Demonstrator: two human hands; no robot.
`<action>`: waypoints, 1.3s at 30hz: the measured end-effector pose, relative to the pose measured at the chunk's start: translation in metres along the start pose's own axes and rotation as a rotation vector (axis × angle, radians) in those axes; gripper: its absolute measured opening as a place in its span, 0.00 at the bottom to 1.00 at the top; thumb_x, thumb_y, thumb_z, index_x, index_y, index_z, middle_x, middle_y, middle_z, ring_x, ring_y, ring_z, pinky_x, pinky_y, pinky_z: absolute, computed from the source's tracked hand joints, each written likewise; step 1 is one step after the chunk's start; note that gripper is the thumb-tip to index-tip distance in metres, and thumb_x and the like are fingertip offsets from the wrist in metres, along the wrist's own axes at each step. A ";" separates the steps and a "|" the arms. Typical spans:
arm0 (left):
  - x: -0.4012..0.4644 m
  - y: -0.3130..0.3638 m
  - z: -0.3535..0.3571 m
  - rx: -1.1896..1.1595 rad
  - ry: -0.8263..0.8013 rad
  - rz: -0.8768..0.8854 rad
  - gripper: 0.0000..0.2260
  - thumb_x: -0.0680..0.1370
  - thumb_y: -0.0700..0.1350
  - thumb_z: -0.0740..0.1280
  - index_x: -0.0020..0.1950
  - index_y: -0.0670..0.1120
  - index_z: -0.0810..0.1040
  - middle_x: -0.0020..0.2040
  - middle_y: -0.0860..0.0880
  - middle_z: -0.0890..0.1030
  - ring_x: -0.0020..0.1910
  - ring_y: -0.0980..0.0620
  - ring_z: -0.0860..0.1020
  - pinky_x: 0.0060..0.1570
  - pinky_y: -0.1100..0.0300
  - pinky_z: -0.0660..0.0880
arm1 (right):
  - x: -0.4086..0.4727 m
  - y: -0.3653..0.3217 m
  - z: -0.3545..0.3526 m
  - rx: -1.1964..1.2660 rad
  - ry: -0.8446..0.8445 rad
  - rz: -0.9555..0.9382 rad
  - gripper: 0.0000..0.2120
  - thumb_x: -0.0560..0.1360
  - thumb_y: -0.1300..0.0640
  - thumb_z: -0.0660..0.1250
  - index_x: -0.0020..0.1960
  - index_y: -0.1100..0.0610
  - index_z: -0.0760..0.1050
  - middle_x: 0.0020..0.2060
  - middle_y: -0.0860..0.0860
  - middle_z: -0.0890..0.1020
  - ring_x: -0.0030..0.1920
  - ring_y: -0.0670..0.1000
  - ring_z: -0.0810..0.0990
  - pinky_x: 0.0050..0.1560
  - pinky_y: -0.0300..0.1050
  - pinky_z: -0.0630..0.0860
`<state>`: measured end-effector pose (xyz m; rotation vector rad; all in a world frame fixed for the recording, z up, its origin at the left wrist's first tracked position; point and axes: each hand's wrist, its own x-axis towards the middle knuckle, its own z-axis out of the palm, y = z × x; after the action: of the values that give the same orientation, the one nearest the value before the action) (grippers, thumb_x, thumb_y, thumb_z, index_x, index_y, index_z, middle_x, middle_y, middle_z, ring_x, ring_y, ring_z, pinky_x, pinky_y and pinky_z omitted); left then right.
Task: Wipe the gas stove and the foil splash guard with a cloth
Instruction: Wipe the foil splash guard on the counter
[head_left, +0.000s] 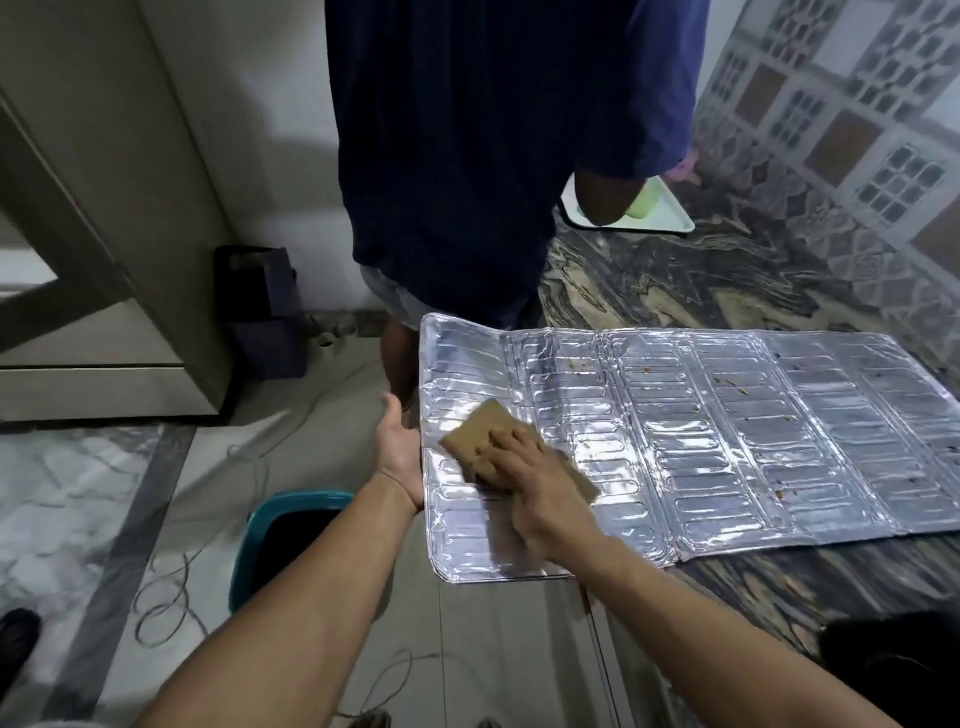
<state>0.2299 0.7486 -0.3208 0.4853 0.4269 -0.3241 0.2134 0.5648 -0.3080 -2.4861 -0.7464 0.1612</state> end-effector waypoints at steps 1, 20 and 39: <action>-0.002 0.000 0.002 0.019 0.004 -0.001 0.47 0.71 0.76 0.45 0.71 0.39 0.69 0.60 0.33 0.79 0.51 0.35 0.82 0.45 0.41 0.80 | 0.002 0.009 -0.005 -0.080 -0.013 0.049 0.29 0.69 0.60 0.54 0.69 0.56 0.73 0.71 0.55 0.71 0.74 0.60 0.63 0.75 0.57 0.52; 0.001 0.003 0.017 0.083 -0.087 0.173 0.40 0.70 0.66 0.66 0.73 0.41 0.68 0.69 0.35 0.72 0.67 0.35 0.71 0.67 0.39 0.68 | 0.002 0.010 -0.011 -0.309 -0.104 0.080 0.25 0.73 0.58 0.60 0.70 0.54 0.71 0.70 0.54 0.72 0.72 0.61 0.67 0.72 0.59 0.58; 0.010 -0.003 0.030 0.291 0.102 0.024 0.15 0.79 0.47 0.56 0.48 0.41 0.79 0.35 0.42 0.84 0.31 0.43 0.83 0.39 0.53 0.75 | 0.078 0.045 -0.070 -0.199 0.042 0.610 0.23 0.81 0.52 0.52 0.74 0.57 0.59 0.76 0.61 0.58 0.76 0.64 0.51 0.74 0.65 0.49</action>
<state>0.2464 0.7292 -0.3026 0.7927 0.4750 -0.3409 0.3186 0.5436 -0.2694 -2.8262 0.0391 0.2609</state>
